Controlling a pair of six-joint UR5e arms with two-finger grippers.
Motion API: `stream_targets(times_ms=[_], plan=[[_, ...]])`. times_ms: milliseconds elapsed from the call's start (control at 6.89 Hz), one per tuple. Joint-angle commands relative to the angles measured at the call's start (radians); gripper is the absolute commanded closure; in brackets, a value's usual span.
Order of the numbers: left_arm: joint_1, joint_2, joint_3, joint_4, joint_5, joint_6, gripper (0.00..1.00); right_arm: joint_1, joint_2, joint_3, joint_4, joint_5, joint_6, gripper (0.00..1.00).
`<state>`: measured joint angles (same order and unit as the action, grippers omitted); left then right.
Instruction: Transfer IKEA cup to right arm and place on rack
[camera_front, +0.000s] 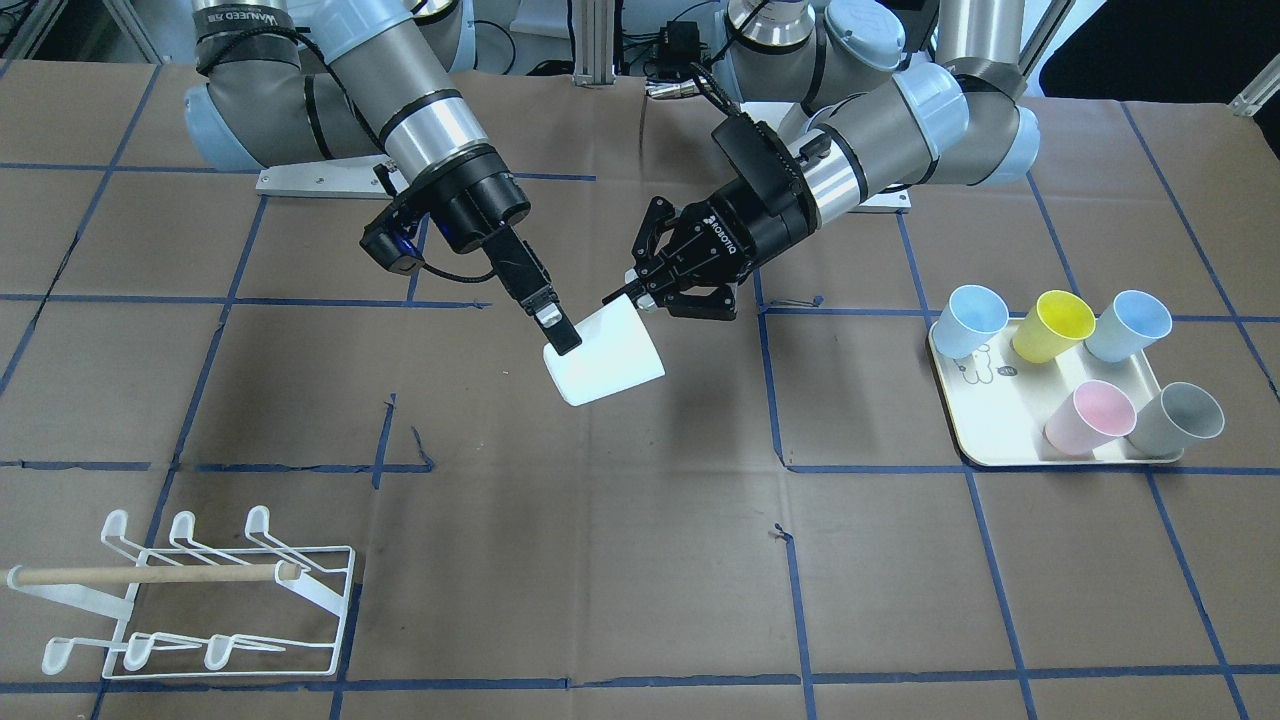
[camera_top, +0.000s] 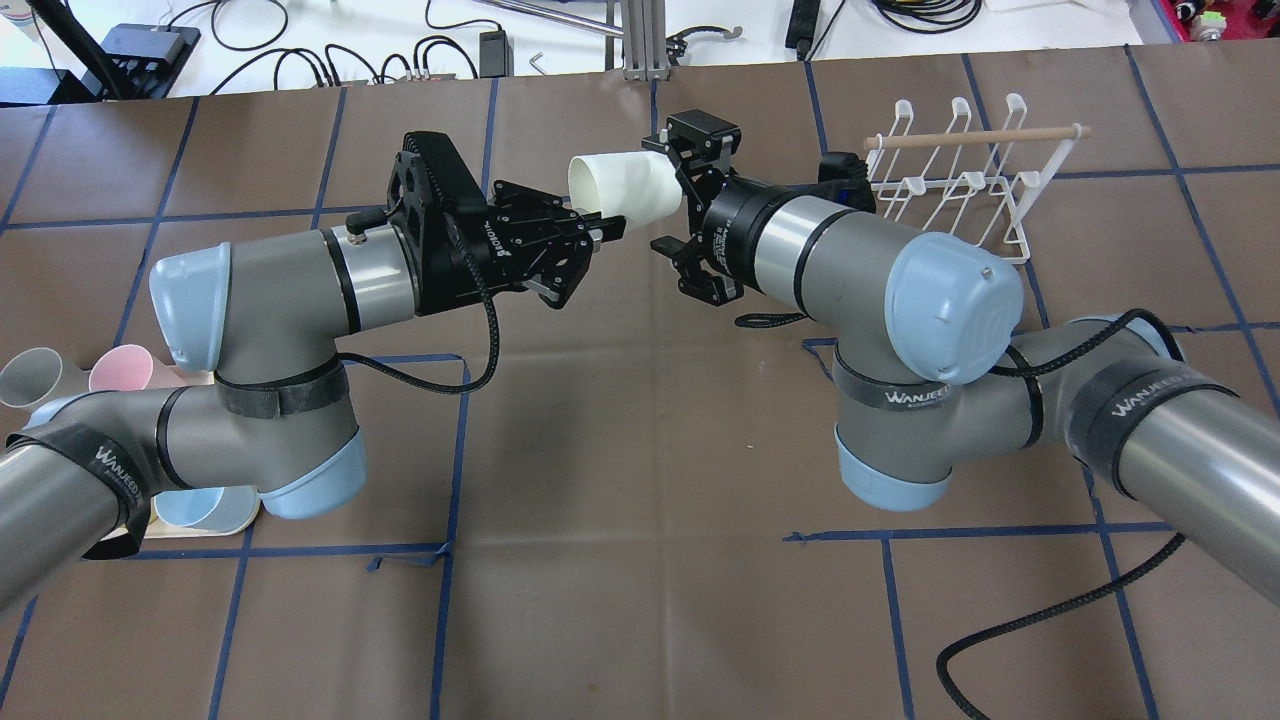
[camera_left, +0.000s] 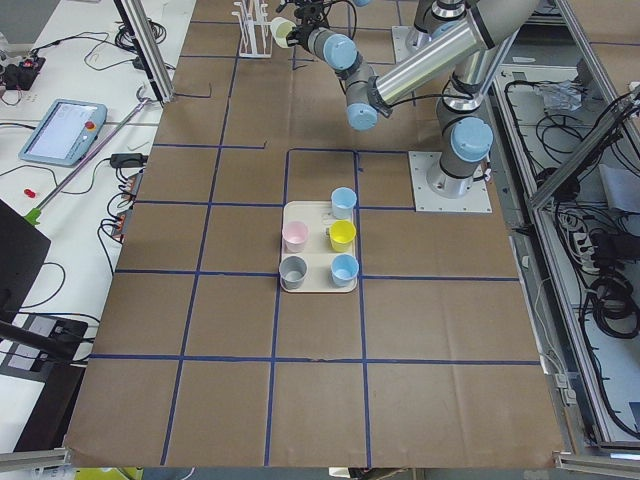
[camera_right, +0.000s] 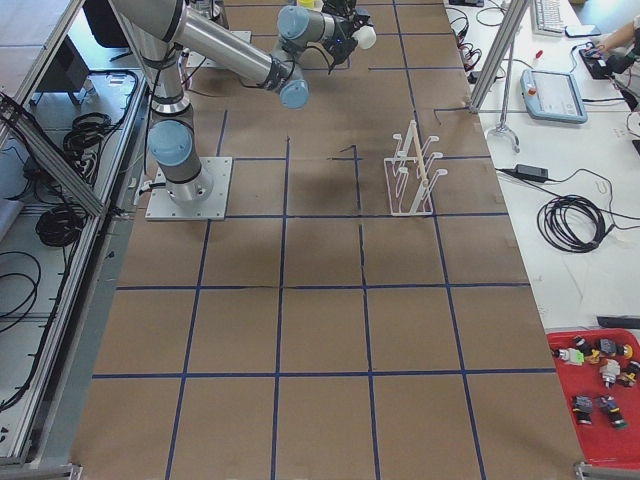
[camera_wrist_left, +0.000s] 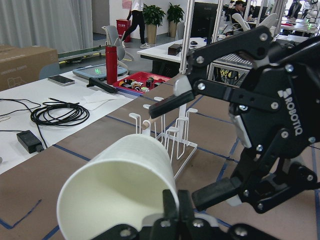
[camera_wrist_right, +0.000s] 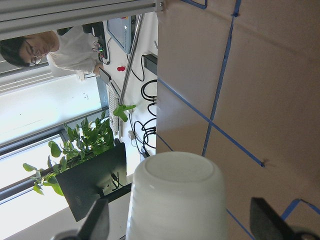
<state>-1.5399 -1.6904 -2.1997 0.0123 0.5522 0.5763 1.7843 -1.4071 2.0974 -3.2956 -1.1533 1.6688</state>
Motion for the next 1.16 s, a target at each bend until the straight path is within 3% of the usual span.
stream_targets(times_ms=[0, 580, 725, 870, 1015], plan=[[0.000, 0.000, 0.000, 0.000, 0.000, 0.000, 1.00, 0.009, 0.039, -0.037, -0.001, -0.002, 0.005, 0.01], [0.000, -0.002, 0.000, 0.000, 0.000, 0.000, 1.00, 0.009, 0.062, -0.042, -0.001, 0.001, 0.003, 0.00], [0.000, -0.002, 0.000, 0.000, 0.000, 0.000, 1.00, 0.006, 0.060, -0.042, -0.001, -0.002, 0.003, 0.05], [0.000, -0.002, 0.000, 0.000, 0.000, 0.000, 1.00, 0.006, 0.057, -0.040, -0.001, 0.003, 0.003, 0.24], [0.000, -0.002, 0.000, 0.000, 0.000, -0.001, 1.00, 0.006, 0.057, -0.042, -0.001, 0.001, 0.002, 0.29]])
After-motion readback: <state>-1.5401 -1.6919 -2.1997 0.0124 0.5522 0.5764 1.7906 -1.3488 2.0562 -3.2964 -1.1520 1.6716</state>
